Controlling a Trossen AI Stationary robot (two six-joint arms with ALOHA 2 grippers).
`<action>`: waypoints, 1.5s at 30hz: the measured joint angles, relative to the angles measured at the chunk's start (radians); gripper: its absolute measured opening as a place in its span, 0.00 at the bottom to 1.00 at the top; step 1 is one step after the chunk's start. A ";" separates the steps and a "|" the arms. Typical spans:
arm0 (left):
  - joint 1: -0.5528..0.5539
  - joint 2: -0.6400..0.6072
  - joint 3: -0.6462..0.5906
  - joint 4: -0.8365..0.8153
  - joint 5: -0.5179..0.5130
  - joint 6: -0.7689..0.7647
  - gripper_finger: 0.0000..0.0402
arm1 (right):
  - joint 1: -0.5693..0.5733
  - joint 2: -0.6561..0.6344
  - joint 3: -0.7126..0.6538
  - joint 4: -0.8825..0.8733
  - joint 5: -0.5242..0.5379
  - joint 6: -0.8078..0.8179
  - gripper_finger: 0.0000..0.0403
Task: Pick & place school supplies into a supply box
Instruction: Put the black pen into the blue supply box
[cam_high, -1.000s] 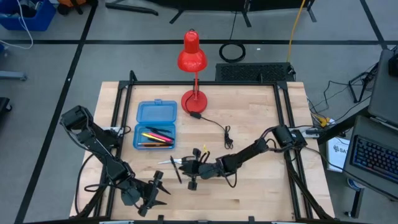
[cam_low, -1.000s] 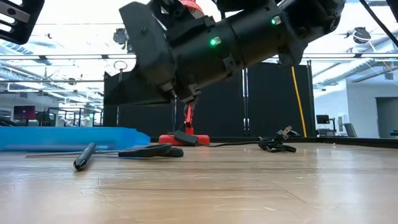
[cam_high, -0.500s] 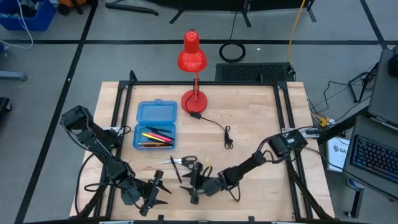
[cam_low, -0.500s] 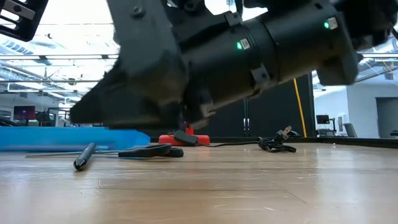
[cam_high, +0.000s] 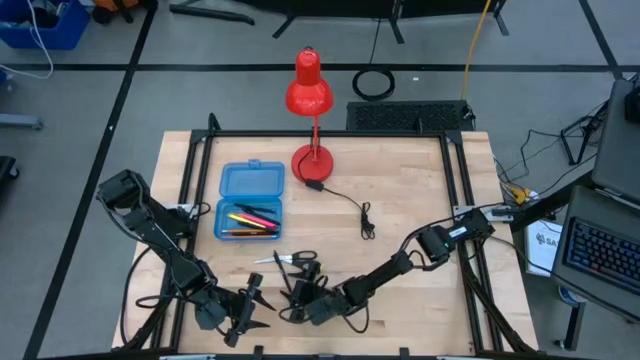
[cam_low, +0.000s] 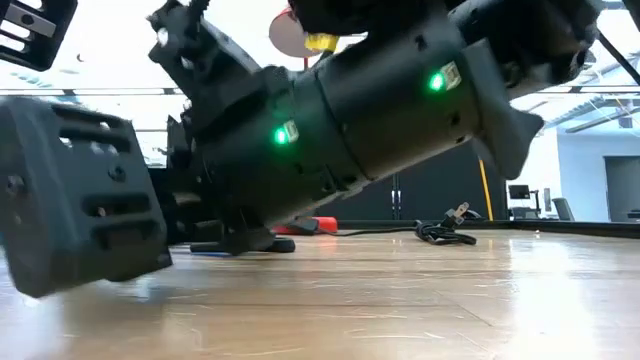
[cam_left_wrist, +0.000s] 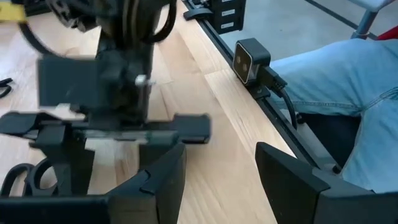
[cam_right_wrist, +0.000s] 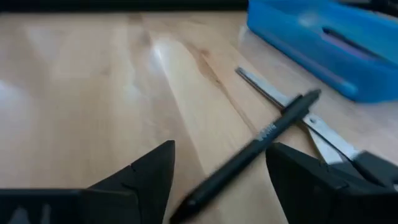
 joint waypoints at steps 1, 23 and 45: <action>0.000 0.000 0.000 0.001 0.000 0.000 0.50 | -0.005 0.000 -0.001 -0.013 0.000 0.011 0.58; 0.000 0.000 0.000 0.000 -0.008 0.000 0.50 | -0.095 0.016 -0.020 -0.082 -0.061 0.069 0.36; 0.000 0.000 0.000 -0.005 -0.008 -0.002 0.50 | -0.109 0.018 -0.022 -0.145 -0.087 0.028 0.05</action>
